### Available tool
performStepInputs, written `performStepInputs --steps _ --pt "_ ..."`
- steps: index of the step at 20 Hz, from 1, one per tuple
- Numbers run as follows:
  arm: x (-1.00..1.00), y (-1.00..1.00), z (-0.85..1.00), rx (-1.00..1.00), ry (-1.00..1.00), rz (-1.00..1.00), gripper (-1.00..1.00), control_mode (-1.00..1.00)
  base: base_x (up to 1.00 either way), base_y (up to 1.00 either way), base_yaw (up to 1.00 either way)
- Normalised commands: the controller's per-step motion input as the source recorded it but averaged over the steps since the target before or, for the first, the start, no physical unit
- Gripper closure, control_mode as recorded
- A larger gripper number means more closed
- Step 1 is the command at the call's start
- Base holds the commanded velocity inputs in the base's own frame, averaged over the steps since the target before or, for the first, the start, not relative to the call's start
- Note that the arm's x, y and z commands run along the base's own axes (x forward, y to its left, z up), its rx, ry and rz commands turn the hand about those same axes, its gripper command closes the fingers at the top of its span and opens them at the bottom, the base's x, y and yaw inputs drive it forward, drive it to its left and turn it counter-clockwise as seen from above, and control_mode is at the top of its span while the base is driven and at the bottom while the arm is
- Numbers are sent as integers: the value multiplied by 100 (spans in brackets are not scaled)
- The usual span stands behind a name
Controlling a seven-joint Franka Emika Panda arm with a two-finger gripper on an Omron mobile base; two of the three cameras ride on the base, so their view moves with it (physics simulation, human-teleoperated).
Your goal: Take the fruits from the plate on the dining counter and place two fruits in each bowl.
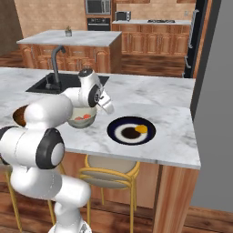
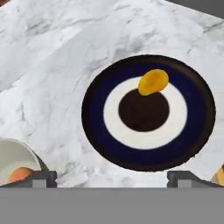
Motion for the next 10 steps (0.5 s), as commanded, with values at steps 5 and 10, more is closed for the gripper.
performStepInputs --steps 5,10 --pt "-6 -100 -2 10 29 -14 -100 -100 0 0 0" --pt "1 -90 -55 10 6 -2 -100 -100 0 0 0"
